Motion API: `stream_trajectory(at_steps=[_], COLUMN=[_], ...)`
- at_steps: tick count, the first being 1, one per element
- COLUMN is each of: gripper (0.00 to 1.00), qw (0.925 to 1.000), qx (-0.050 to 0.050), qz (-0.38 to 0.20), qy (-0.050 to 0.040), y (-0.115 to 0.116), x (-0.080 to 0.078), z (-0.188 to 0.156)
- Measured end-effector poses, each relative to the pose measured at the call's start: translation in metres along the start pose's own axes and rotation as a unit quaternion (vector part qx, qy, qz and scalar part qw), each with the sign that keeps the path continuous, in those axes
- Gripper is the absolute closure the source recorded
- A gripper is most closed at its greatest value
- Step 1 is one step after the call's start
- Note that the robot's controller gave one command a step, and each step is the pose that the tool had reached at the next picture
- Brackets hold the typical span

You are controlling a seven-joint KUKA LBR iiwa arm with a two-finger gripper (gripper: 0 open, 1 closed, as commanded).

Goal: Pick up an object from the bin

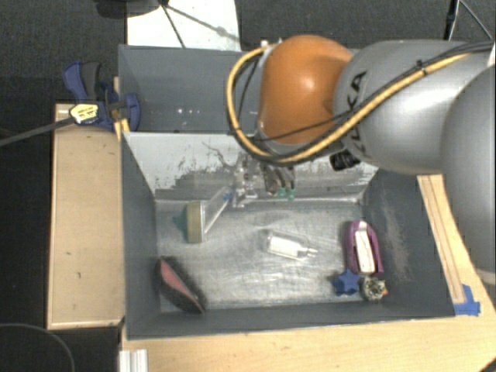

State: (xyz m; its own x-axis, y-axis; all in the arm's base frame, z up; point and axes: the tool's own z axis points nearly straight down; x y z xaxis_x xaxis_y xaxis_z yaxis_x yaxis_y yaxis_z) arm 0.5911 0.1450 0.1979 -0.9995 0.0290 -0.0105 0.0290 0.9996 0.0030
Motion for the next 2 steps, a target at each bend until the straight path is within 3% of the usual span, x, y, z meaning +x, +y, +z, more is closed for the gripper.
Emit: stream_trajectory(at_steps=[1, 2], gripper=[1.0, 1.0], qw=[0.9965, 0.9463], qx=[0.002, -0.002], qz=[-0.084, -0.323], qy=[0.0013, 0.0021], y=[-0.066, 0.022], x=[0.012, 0.006], z=[-0.059, -0.051])
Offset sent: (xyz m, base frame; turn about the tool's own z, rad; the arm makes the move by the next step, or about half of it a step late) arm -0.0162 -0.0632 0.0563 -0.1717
